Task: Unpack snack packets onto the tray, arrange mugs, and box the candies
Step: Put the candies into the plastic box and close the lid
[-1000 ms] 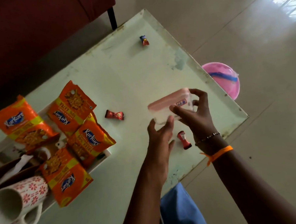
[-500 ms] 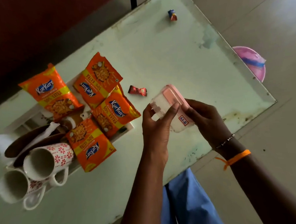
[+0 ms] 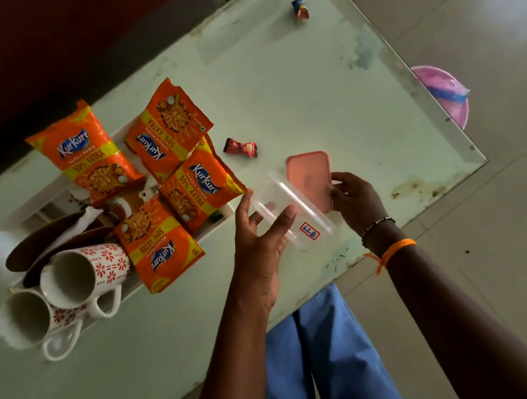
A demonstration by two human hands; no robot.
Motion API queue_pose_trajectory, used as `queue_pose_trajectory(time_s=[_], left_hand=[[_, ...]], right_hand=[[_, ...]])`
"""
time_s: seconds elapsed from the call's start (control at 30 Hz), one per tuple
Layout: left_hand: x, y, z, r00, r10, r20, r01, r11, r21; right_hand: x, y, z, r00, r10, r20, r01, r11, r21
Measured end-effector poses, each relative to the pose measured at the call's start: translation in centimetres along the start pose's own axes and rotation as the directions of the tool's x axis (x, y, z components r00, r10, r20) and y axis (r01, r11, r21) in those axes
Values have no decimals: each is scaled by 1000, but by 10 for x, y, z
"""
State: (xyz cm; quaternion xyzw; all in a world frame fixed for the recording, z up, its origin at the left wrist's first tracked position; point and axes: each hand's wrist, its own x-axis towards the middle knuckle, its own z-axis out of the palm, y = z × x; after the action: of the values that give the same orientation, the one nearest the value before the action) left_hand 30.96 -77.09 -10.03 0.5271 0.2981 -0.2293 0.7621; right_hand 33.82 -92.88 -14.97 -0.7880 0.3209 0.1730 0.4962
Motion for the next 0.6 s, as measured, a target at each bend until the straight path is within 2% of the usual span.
queue_pose_trajectory(time_s=[0.07, 0.13, 0.27, 0.33, 0.43, 0.53, 0.6], left_hand=[[0, -1, -4, 1000, 7, 24, -8, 999, 32], [1, -3, -6, 999, 22, 41, -25, 997, 73], [6, -5, 0, 998, 44, 36, -49, 983, 176], [8, -5, 4, 997, 63, 33, -69, 971, 230], [12, -6, 8, 993, 105, 47, -115, 937, 330], [15, -2, 15, 988, 145, 45, -151, 907, 393], [16, 1, 21, 984, 172, 39, -172, 882, 439]], right_hand=[[-3, 6, -6, 988, -124, -91, 106, 979, -174], [-4, 15, -18, 952, -255, -171, 177, 911, -373], [-2, 35, -30, 964, -246, -103, 148, 815, -559], [0, 36, -30, 963, -255, -92, 162, 813, -559], [7, 28, -34, 946, -289, -149, 174, 837, -519], [11, -1, -38, 936, -278, -218, 216, 939, -269], [5, -27, -38, 926, -317, -205, 302, 948, -101]])
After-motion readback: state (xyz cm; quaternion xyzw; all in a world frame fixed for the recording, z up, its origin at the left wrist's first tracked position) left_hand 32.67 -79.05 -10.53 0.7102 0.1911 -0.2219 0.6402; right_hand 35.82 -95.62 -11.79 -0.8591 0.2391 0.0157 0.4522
